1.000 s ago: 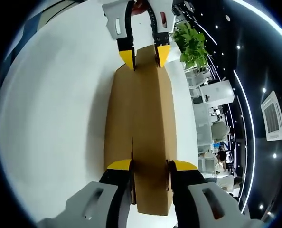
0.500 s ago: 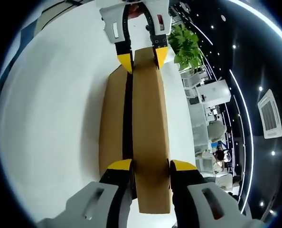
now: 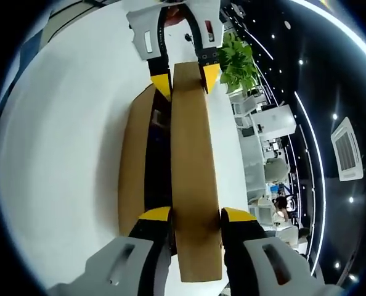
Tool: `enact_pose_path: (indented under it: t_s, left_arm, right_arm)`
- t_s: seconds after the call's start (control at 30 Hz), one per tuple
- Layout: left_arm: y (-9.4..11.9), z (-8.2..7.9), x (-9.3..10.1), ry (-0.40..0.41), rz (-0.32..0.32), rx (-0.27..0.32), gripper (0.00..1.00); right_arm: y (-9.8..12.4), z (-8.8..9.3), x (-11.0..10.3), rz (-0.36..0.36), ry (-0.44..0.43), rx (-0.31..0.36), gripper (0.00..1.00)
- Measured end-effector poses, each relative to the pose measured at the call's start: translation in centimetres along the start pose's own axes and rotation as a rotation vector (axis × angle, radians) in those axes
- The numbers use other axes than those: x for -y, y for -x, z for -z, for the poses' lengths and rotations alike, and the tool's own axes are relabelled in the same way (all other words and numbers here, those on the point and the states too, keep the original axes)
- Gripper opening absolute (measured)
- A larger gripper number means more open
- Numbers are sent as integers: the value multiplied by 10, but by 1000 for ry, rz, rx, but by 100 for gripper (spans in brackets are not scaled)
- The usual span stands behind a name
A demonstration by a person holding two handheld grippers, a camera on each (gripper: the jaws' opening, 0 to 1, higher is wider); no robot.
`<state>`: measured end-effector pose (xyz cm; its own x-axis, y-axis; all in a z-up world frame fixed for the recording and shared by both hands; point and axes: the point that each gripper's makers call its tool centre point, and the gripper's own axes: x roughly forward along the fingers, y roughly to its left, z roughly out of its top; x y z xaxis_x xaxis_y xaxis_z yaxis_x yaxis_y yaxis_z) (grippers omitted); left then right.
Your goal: Operate the shoe box by opening the lid, removing the specified soft item, and placing it in the target area until the item is outside and the box remains undamaged.
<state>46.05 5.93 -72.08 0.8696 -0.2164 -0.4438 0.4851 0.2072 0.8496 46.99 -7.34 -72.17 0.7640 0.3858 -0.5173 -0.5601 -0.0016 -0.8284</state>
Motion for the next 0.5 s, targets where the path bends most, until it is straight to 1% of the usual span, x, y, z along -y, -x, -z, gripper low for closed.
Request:
enact_pose_path:
  t_s: [0.17,0.5]
  left_arm:
    - [0,-1,-6,0,-9,3,30]
    - [-3,-2,-14,-2,12,15,30]
  right_arm:
    - [0,-1,8,3,-4,1,30]
    - [-1,-2,17,-22,-17,-8,30]
